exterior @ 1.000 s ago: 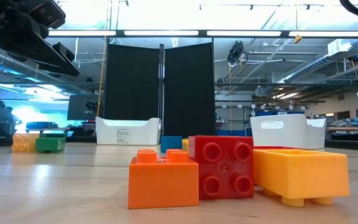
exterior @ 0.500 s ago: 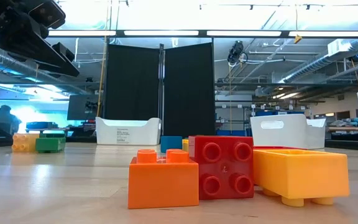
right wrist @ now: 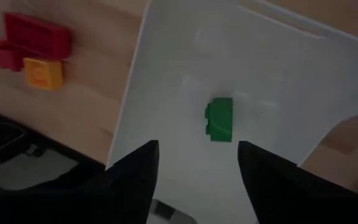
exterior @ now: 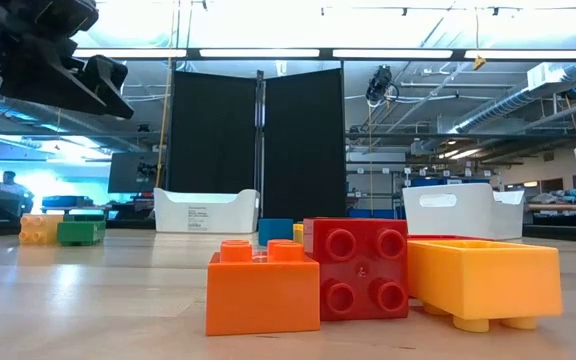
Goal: Sort blocks by size
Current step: Put the green 8 stud gamepiece into the top right white bin
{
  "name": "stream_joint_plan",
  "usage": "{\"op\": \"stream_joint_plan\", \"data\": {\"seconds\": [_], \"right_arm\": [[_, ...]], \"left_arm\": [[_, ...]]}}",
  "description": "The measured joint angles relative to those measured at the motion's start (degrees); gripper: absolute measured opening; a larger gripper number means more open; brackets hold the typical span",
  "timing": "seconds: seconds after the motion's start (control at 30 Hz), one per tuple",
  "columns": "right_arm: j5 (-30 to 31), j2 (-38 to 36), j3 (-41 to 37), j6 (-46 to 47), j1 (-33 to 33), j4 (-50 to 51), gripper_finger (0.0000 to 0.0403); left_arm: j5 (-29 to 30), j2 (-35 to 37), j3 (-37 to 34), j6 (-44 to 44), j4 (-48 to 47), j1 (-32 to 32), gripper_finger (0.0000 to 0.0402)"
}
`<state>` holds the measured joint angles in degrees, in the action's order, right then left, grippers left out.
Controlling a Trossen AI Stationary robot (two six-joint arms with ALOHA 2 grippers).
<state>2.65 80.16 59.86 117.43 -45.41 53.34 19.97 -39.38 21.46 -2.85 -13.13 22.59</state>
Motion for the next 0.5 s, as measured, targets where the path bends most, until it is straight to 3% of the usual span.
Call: {"op": "stream_joint_plan", "data": {"seconds": [0.33, 0.5], "right_arm": [[1.9, -0.7, 0.0, -5.1, 0.0, 0.3, 0.0206], [2.1, -0.7, 0.0, -8.7, 0.0, 1.7, 0.0144]], "left_arm": [[0.0, 0.0, 0.0, 0.3, 3.8, 0.0, 0.0203], [0.0, 0.0, 0.0, 0.3, 9.0, 0.0, 0.0203]]}}
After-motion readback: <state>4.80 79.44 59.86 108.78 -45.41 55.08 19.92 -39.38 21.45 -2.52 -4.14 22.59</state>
